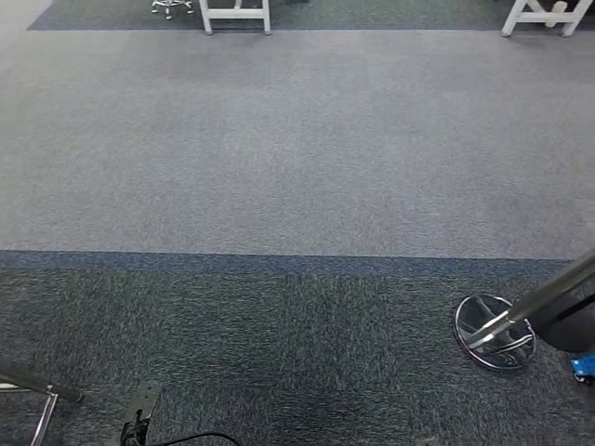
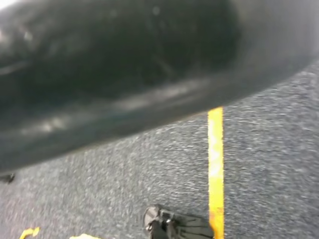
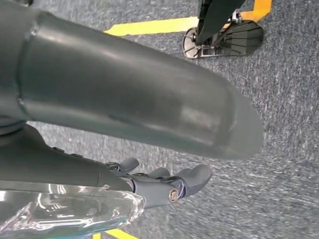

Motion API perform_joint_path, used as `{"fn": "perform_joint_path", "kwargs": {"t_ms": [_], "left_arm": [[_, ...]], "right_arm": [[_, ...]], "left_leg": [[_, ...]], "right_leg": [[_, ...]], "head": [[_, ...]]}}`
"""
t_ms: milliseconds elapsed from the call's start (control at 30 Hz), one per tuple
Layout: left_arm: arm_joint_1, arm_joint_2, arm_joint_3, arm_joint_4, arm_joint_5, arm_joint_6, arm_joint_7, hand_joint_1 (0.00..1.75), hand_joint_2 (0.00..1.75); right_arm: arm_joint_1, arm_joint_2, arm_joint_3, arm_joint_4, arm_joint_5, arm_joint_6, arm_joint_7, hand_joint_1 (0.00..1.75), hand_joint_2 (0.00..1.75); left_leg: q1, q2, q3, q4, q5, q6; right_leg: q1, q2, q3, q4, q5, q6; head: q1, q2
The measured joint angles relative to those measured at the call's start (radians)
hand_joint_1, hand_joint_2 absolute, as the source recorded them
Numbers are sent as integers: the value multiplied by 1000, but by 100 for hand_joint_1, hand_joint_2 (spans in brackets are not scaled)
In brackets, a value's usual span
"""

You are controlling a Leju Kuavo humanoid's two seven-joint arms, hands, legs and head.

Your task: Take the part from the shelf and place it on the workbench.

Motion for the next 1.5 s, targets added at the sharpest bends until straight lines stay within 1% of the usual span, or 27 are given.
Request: {"fn": "perform_joint_path", "kwargs": {"t_ms": [33, 67, 100, 133, 200, 267, 333, 367, 400, 467, 533, 600, 667, 733, 800, 833, 867, 933, 1000, 1067, 1133, 1200, 1267, 1333, 1367, 1400, 1500], "left_arm": [[-1, -1, 0, 0, 0, 0, 0, 0, 0], [-2, -2, 0, 0, -1, 0, 0, 0, 0], [-3, -2, 0, 0, -1, -1, 1, 0, 0], [-4, -1, 1, 0, -2, 0, 1, 0, 0], [-4, -1, 2, 0, -2, 0, 1, 0, 0], [0, 0, 3, 0, -3, 0, 1, 0, 0], [2, 0, 4, 0, -3, 0, 1, 0, 0], [2, 0, 4, 0, -3, 0, 1, 0, 0], [1, 0, 4, 0, -3, 0, 1, 0, 0], [1, -1, 5, 0, -3, 0, 1, 0, 0], [0, -1, 5, 0, -3, 0, 1, 0, 0], [-2, -2, 5, 0, -3, -1, 1, 0, 0], [-4, -4, 5, 0, -4, -2, 1, 0, 0], [-4, -4, 5, 0, -4, -4, 0, 0, 0], [0, -4, 5, 0, -5, -6, 0, 0, 0], [1, -5, 5, 0, -5, -6, 0, 0, 0], [2, -5, 5, 0, -5, -6, 0, 0, 0], [1, -4, 5, 0, -5, -7, 0, 0, 0], [0, -5, 5, 0, -5, -7, 0, 0, 0], [-2, -6, 5, 0, -5, -9, 0, 0, 0], [-2, -7, 6, 0, -6, -10, 0, 0, 0], [-4, -6, 7, 0, -7, -10, 0, 0, 0], [-2, -6, 8, 0, -7, -10, -1, 0, 0], [3, -6, 9, 0, -7, -10, -1, 0, 0], [3, -6, 9, 0, -7, -10, -1, 0, 0], [3, -6, 9, 0, -7, -10, -1, 0, 0], [3, -7, 9, 0, -7, -11, -1, 0, 0]], "right_arm": [[1, 0, 0, 0, 0, 0, 0, 0, 0], [3, 0, 0, 1, 0, 0, 0, 0, 0], [7, 0, 0, 2, 0, 0, 0, 0, 0], [10, 0, 0, 3, 0, 0, 0, 0, 0], [12, 0, 0, 5, 0, 0, 0, 0, 0], [5, 0, 1, 5, 0, 0, 0, 0, 0], [3, 1, 1, 6, 0, 1, 0, 0, 0], [4, 1, 1, 6, 0, 1, 0, 0, 0], [5, 1, 1, 6, 0, 1, 0, 0, 0], [4, 1, 0, 6, 0, 1, 0, 0, 0], [0, 1, 1, 6, 0, 1, 0, 0, 0], [0, 1, 1, 6, 0, 3, 2, 0, 0], [3, 1, 0, 6, 4, 5, 6, 0, 0], [2, 0, 0, 6, 11, 7, 8, 0, 0], [-1, 0, 0, 6, 15, 8, 8, 0, 0], [0, 0, 0, 6, 16, 9, 8, 0, 0], [1, 0, -1, 6, 16, 9, 8, 0, 0], [3, 0, -1, 6, 16, 10, 8, 0, 0], [1, 0, -2, 6, 16, 10, 8, 0, 0], [2, 0, -2, 6, 17, 10, 8, 0, 0], [8, 0, -1, 6, 17, 9, 8, 0, 0], [13, 0, -1, 6, 17, 9, 8, 0, 0], [9, 0, -1, 6, 18, 8, 8, 0, 0], [4, 0, -1, 6, 18, 8, 8, 0, 0], [4, 1, 0, 6, 18, 8, 9, 0, 0], [5, 1, 0, 6, 18, 8, 9, 0, 0], [5, 1, -1, 6, 23, 9, 10, 0, 0]], "left_leg": [[1, -12, 8, -21, 2, 4], [-1, -10, 9, -27, 0, 11], [-2, 0, 9, -27, 3, 20], [-3, 10, 9, -28, 5, 28], [-4, 34, 10, -31, 7, 43], [-11, 61, 11, -31, 6, 51], [-17, 91, 12, -31, 3, 54], [-18, 103, 13, -30, 1, 54], [-19, 115, 16, -30, -1, 53], [-22, 135, 24, -30, -8, 47], [-25, 151, 30, -29, -12, 37], [-23, 167, 33, -32, -13, 27], [-20, 147, 30, -19, -27, 15], [-17, 99, -8, 65, -75, 6], [-17, 76, -75, 198, -129, 3], [-16, 73, -101, 240, -136, 2], [-15, 71, -109, 246, -122, 1], [-11, 59, -73, 153, -49, -1], [-2, 14, -19, 26, 5, -3], [2, -13, 0, -26, 13, 2], [0, 5, 1, -31, 14, 16], [0, 26, 3, -33, 16, 32], [-4, 52, 4, -34, 15, 43], [-9, 82, 5, -33, 13, 46], [-10, 96, 6, -33, 12, 46], [-10, 108, 8, -33, 10, 45], [-14, 140, 19, -32, -1, 34]], "right_leg": [[-1, 10, -4, 0, 1, 7], [-2, 19, -10, -1, 4, 13], [-5, 27, -14, -6, 6, 20], [-5, 17, -20, -2, 4, 25], [-2, -36, -50, 57, -32, 31], [0, -91, -113, 190, -98, 33], [-1, -107, -156, 281, -129, 33], [0, -109, -148, 272, -116, 32], [0, -115, -120, 225, -89, 29], [6, -152, -37, 85, -36, 22], [14, -177, 7, 11, -17, 15], [18, -159, 6, 5, -15, 7], [14, -139, 9, -3, -9, -5], [8, -117, 12, -9, -4, -13], [7, -92, 12, -10, -4, -16], [6, -77, 13, -10, -4, -17], [5, -62, 13, -10, -4, -16], [2, -32, 15, -9, -3, -12], [0, -4, 10, -5, -2, -2], [0, 17, -1, -3, 1, 10], [-4, 31, -11, -7, 4, 20], [-3, -7, -29, 25, -18, 27], [0, -73, -83, 138, -82, 31], [-1, -102, -144, 262, -133, 32], [-1, -107, -152, 282, -134, 33], [-2, -111, -140, 262, -116, 32], [0, -159, -30, 72, -33, 30]], "head": [[-1, 0], [-2, 0], [-2, 0], [-1, 0], [4, 0], [9, 0], [9, 0], [9, 0], [9, 0], [8, 0], [8, 0], [7, 0], [5, 0], [1, 0], [-2, 0], [-3, 0], [-3, 0], [-3, 0], [-5, 0], [-7, 0], [-7, 0], [-3, 0], [2, 0], [2, 0], [2, 0], [2, 0], [2, 0]]}}
